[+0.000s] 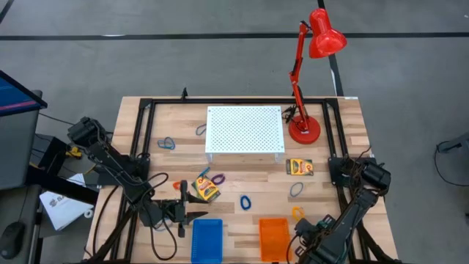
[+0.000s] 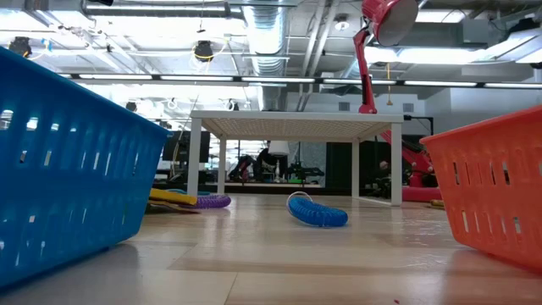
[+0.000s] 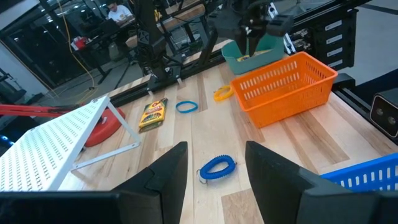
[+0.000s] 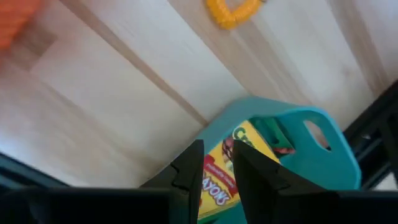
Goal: Pick & Place Office Desk Supplies
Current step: Adjust the green bin, then put the yellow crayon box into the green bin
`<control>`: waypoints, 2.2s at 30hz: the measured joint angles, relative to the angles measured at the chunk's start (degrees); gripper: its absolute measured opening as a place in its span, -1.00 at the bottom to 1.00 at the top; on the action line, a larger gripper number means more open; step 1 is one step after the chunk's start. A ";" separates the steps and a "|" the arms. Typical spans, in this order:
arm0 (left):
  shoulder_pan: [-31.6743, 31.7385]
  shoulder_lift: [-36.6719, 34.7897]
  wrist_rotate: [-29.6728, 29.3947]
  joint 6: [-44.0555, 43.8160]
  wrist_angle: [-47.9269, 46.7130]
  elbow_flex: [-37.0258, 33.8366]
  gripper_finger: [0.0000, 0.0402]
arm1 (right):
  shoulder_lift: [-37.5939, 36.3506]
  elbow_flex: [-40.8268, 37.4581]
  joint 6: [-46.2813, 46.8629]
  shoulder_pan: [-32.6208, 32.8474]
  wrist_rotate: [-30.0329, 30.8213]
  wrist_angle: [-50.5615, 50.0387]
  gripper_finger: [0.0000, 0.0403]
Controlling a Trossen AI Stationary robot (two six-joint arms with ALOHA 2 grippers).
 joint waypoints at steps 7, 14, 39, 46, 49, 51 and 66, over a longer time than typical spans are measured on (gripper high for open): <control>0.02 0.00 0.00 0.01 0.00 0.00 -0.23 | -0.02 1.84 -1.05 -0.02 2.69 -0.92 -0.60; 0.02 0.00 -0.01 0.04 0.00 0.00 -0.23 | -0.02 2.08 -4.78 -0.88 12.64 -3.30 -0.60; 0.00 0.00 0.00 -0.07 -0.49 -0.01 -0.23 | -17.09 -21.84 -6.01 -13.48 34.16 -0.56 -0.21; 0.00 0.00 0.00 -0.09 -0.48 -0.02 -0.23 | -32.74 -41.19 7.92 -12.93 38.52 9.27 -0.16; 0.01 0.00 0.00 -0.09 -0.48 -0.02 -0.23 | -38.09 -48.54 11.93 -14.46 40.39 13.24 -0.19; 0.02 0.00 0.00 -0.11 -0.48 -0.02 -0.23 | -40.46 -52.15 13.28 -16.30 40.42 15.57 -0.22; 0.11 0.00 -0.02 -0.13 -1.15 -0.02 -0.23 | -37.87 -55.83 -6.22 -34.20 33.36 29.23 -0.41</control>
